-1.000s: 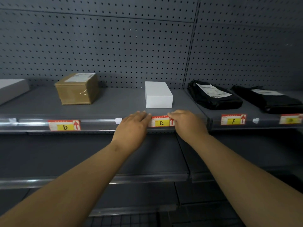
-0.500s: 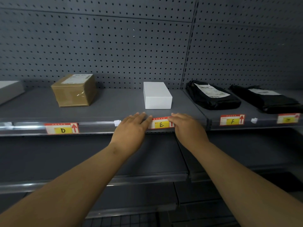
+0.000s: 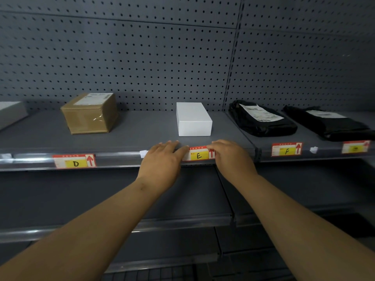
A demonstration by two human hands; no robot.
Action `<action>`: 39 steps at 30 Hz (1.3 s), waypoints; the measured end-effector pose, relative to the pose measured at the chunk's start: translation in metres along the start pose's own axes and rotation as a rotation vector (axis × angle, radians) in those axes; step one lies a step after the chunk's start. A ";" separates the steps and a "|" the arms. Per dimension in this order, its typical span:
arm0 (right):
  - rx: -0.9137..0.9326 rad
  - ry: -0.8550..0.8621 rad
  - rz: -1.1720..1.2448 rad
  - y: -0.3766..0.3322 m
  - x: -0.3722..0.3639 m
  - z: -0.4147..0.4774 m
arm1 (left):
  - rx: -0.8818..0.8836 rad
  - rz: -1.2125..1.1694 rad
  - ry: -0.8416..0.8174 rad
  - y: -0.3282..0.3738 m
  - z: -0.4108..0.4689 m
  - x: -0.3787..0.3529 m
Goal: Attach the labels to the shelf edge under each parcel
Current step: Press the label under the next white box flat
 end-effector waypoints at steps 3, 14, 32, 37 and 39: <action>-0.011 0.009 0.000 0.002 -0.001 0.003 | -0.007 -0.015 0.022 0.002 0.000 0.002; -0.001 -0.005 0.019 0.003 -0.004 0.000 | 0.013 -0.063 0.016 -0.001 -0.003 0.001; -0.022 -0.049 0.061 0.012 -0.013 -0.001 | 0.011 -0.039 -0.007 0.001 -0.006 -0.002; -0.014 0.080 0.030 0.023 0.014 -0.004 | -0.036 -0.057 0.038 0.011 -0.002 0.007; -0.046 0.113 0.021 0.033 0.026 -0.005 | -0.068 -0.078 0.059 0.021 0.004 0.013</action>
Point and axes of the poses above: each hand's wrist, its own z-axis towards the middle knuckle, its own x-axis out of the back of the hand, y = z × x, the point moved 7 cm from there along z, towards the middle knuckle, and after that the axes turned 5 degrees about -y, right-handed, at the moved point
